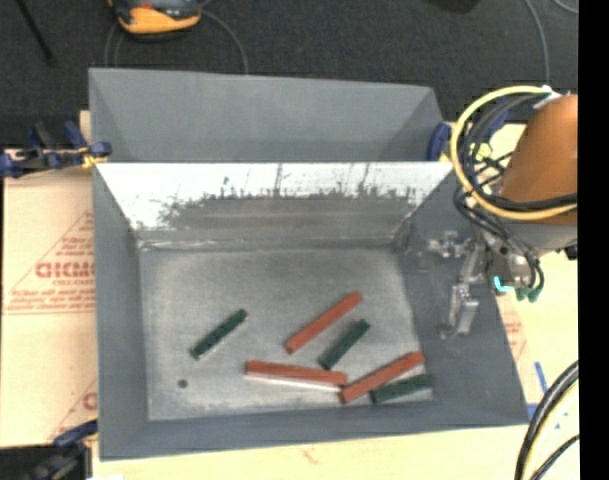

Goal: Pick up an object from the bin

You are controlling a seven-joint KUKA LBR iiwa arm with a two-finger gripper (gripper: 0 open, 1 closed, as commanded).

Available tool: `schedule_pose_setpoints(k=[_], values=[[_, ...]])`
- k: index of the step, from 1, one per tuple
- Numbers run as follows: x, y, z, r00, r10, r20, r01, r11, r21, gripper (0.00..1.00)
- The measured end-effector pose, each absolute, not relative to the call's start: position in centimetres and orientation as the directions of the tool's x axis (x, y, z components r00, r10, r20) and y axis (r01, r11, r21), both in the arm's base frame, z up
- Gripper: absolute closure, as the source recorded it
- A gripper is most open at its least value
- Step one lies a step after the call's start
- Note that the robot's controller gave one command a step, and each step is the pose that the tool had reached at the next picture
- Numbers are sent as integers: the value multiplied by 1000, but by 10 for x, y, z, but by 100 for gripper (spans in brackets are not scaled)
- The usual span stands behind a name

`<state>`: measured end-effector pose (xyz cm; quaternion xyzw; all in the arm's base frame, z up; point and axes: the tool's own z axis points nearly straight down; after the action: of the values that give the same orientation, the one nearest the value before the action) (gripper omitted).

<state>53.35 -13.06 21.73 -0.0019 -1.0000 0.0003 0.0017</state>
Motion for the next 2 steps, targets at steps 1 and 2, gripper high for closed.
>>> schedule_pose_setpoints(k=[1,2], values=[[535,-130,221,-1000,0,-4,0,1000,-2,0],[533,-120,177,-997,-77,-9,-77,997,-3,0]])
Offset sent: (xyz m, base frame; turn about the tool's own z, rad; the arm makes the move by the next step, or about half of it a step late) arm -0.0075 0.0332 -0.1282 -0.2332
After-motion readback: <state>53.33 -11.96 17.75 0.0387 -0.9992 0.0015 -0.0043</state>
